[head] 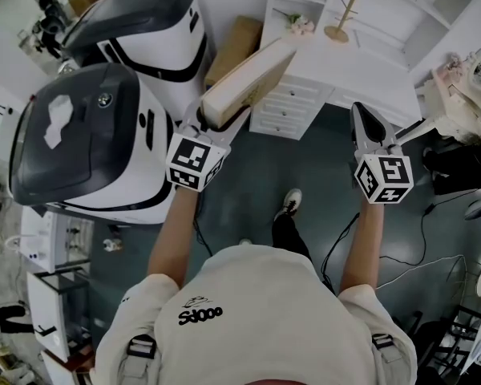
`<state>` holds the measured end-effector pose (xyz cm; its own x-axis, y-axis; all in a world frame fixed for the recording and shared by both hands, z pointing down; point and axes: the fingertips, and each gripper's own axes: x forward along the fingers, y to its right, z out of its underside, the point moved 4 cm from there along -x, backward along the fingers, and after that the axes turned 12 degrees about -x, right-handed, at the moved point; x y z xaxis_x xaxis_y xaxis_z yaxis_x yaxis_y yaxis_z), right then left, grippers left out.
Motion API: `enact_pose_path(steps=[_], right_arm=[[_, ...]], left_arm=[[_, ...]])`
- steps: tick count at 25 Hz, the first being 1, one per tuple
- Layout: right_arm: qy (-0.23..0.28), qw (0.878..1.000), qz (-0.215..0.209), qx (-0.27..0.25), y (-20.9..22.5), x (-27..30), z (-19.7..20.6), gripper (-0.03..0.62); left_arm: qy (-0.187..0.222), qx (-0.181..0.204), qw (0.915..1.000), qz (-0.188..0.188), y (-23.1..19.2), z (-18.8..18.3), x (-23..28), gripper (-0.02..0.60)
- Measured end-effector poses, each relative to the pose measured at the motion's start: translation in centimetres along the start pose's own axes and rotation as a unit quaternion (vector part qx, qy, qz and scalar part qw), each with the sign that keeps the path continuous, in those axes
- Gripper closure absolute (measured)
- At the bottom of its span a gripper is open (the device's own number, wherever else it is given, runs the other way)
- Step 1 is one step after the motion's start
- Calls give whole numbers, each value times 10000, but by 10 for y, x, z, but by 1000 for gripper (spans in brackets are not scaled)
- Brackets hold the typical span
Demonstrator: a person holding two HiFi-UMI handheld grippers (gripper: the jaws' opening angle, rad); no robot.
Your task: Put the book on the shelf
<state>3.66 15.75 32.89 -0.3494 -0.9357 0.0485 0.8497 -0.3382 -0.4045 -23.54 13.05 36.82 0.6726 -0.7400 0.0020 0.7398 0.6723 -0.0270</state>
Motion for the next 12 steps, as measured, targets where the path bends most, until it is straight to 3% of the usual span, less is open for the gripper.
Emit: enact_pose_path(steps=[12], right_arm=[[48, 9998, 8, 178, 63, 55, 24, 592]], left_arm=[[-14, -105, 9998, -141, -25, 0, 76, 336]])
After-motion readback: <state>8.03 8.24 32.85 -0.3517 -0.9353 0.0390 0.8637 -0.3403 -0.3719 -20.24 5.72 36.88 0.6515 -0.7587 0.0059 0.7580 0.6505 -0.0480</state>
